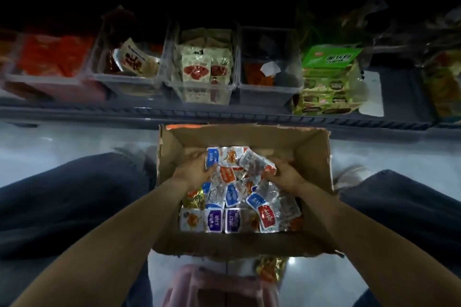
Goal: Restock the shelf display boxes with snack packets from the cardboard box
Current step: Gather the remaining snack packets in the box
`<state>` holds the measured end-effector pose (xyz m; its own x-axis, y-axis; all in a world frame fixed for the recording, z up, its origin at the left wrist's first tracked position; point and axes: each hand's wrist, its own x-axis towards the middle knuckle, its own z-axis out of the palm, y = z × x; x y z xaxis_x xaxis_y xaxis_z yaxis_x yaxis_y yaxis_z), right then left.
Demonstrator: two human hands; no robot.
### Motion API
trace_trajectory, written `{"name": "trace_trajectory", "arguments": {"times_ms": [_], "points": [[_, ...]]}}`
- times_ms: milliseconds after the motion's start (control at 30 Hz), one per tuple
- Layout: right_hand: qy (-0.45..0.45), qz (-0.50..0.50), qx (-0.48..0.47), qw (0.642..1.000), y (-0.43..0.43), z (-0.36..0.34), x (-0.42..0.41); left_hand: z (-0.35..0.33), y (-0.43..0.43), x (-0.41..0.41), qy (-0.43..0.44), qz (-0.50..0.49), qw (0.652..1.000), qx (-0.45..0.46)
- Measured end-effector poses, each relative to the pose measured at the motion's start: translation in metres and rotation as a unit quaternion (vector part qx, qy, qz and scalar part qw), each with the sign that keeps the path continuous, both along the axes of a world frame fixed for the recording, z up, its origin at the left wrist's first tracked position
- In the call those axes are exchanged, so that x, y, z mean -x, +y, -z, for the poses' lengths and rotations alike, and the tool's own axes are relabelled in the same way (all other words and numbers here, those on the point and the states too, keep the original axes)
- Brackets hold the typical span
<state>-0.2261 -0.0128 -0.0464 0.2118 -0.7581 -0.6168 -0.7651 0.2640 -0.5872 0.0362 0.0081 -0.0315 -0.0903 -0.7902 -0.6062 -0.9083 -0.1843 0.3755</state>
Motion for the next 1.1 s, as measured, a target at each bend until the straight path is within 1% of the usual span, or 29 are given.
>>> {"name": "trace_trajectory", "arguments": {"times_ms": [67,133,233,367,500,533,600,633,700,800,900,1000,1100], "points": [[-0.005,0.015,-0.012,1.0,-0.002,0.021,-0.001,0.018,-0.001,-0.002,0.027,-0.026,0.999,-0.036],[-0.03,0.031,-0.023,0.999,-0.006,0.049,0.004,0.033,-0.001,-0.005,0.058,-0.055,0.995,-0.066],[-0.045,0.062,-0.037,0.996,-0.011,0.056,0.0,0.052,0.001,-0.009,0.081,-0.087,0.988,-0.097],[-0.06,0.086,-0.055,0.993,-0.019,0.067,0.0,0.076,0.004,-0.014,0.05,-0.088,0.985,-0.138],[-0.054,0.127,-0.09,0.986,-0.027,0.082,-0.002,0.092,0.002,-0.011,0.032,-0.09,0.983,-0.156],[-0.052,0.131,-0.089,0.986,-0.029,0.087,-0.001,0.096,0.002,-0.009,0.014,-0.078,0.985,-0.154],[-0.009,0.11,-0.068,0.992,-0.031,0.096,0.001,0.102,0.0,-0.006,-0.021,-0.058,0.989,-0.137],[0.023,0.095,-0.056,0.994,-0.031,0.101,0.003,0.105,-0.001,-0.005,-0.022,-0.063,0.99,-0.123],[0.043,0.074,-0.05,0.995,-0.031,0.109,0.003,0.11,-0.004,-0.003,-0.009,-0.087,0.99,-0.114],[0.024,0.065,-0.048,0.996,-0.025,0.117,-0.001,0.113,-0.006,0.0,-0.009,-0.087,0.987,-0.132],[-0.021,0.06,-0.049,0.997,-0.012,0.118,-0.008,0.117,-0.003,0.001,-0.006,-0.046,0.987,-0.154],[-0.021,0.014,-0.065,0.998,-0.002,0.12,-0.012,0.111,-0.001,0.005,0.004,-0.019,0.988,-0.151],[-0.044,0.046,-0.057,0.996,0.004,0.119,-0.013,0.106,-0.002,0.006,0.067,-0.048,0.985,-0.153]]}}
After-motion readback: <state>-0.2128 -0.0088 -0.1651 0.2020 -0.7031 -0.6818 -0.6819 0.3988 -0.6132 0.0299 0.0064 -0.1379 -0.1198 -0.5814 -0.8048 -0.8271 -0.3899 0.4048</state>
